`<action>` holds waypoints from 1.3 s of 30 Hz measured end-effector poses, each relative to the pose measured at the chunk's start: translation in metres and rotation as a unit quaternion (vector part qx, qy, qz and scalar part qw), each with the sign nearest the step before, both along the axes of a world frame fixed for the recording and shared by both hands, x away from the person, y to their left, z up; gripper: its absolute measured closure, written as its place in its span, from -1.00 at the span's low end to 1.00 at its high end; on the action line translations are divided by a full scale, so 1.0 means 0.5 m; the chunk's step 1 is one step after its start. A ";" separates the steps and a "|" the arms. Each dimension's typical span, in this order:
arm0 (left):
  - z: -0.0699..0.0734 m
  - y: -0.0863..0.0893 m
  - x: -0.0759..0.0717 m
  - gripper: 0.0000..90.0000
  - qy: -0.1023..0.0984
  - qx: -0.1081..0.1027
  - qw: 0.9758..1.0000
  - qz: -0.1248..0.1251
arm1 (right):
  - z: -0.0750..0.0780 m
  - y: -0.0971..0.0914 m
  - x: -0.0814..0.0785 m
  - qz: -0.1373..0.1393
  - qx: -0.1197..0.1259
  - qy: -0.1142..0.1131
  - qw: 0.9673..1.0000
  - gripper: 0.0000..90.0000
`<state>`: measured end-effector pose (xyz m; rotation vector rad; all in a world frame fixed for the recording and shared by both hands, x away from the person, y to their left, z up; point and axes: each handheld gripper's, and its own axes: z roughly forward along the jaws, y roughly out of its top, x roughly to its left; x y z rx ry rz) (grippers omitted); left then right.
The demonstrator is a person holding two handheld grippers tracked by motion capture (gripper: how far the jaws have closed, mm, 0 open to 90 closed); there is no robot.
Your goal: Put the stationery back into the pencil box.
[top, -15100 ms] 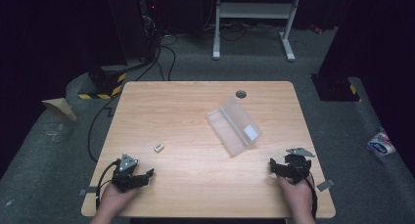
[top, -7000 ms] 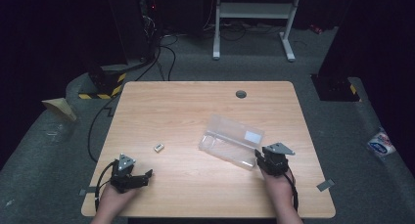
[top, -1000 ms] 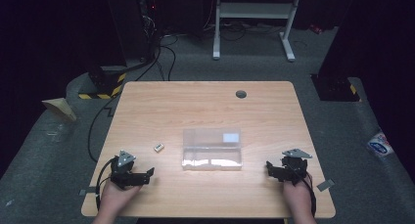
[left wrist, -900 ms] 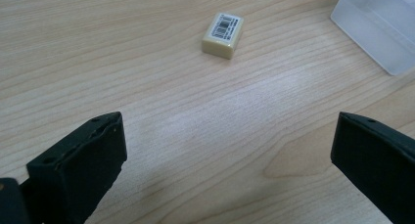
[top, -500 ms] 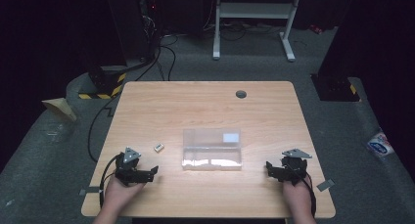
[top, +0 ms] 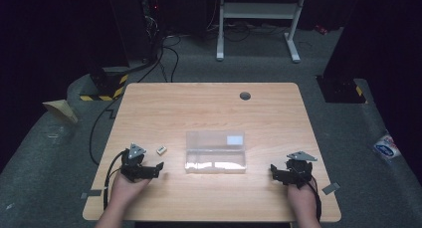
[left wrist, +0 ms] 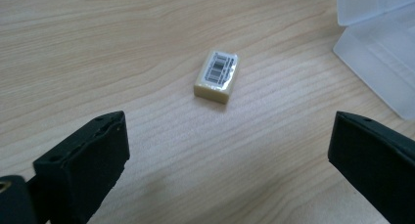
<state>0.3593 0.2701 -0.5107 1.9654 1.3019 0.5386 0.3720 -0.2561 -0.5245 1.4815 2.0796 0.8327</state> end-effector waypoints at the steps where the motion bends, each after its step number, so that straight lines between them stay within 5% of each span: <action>1: 0.000 -0.001 0.003 -0.93 0.002 -0.002 1.000 0.002 | 0.000 0.000 0.000 0.001 0.000 0.000 1.000 -0.82; 13: 0.002 -0.015 0.043 -0.87 -0.008 0.004 1.000 -0.002 | 0.000 0.001 0.000 0.001 0.001 0.000 1.000 -0.82; 28: -0.001 -0.027 0.079 -0.67 -0.011 -0.015 1.000 -0.010 | 0.000 0.001 0.000 0.001 0.001 0.001 1.000 -0.82; 39: -0.016 -0.022 0.082 -0.10 -0.008 -0.008 1.000 -0.008 | 0.000 0.001 0.000 0.001 0.000 0.001 1.000 -0.82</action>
